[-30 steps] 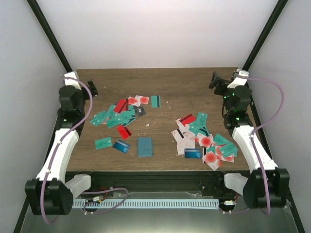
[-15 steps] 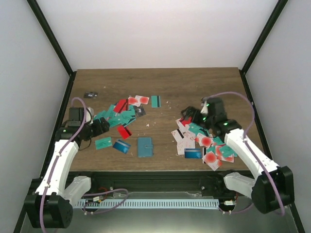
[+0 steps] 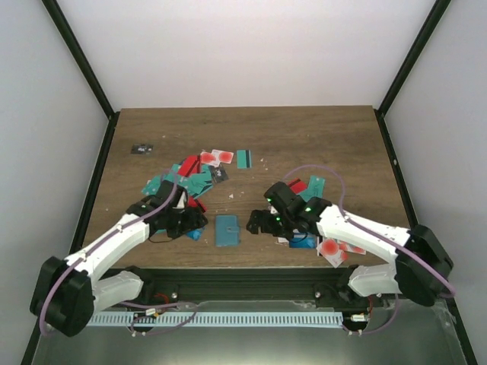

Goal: Put the credit cards into the card holder

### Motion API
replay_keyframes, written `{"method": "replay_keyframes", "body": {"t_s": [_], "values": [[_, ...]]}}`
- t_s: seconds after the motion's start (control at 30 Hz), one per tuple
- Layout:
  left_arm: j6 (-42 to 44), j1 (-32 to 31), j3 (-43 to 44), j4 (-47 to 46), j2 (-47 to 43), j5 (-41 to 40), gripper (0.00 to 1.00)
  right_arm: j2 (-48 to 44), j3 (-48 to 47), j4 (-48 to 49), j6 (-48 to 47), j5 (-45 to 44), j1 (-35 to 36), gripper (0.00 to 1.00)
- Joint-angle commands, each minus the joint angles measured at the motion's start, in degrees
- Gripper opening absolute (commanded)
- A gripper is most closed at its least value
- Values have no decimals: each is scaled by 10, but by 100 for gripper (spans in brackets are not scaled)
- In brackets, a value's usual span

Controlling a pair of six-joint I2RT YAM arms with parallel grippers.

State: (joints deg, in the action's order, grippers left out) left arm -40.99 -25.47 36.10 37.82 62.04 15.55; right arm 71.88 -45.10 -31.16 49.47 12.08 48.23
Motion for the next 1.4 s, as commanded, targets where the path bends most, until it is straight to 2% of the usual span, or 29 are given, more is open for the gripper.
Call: {"method": "replay_keyframes", "body": {"t_s": [0.0,0.3,0.4,0.47,0.63,0.73,0.93,1.37], "values": [[-30,-36,-13,-89,44,9,71,49,-53,-30,18,-29,29,94],[-15,-77,-19,-175,157,30,53,127,-88,-18,4,-9,34,85],[-12,-83,-20,-197,189,29,42,141,-88,-10,-2,0,34,81],[-11,-85,-20,-210,209,28,38,146,-85,6,-4,10,34,80],[-11,-86,-23,-259,253,57,16,158,-88,19,-14,19,34,78],[-16,-87,-24,-268,248,59,4,162,-101,7,-22,12,34,77],[-23,-87,-28,-277,194,70,4,149,-114,-16,-37,-11,33,77],[-16,-87,-5,-213,110,87,4,22,-77,-42,-47,-56,30,79]]}}
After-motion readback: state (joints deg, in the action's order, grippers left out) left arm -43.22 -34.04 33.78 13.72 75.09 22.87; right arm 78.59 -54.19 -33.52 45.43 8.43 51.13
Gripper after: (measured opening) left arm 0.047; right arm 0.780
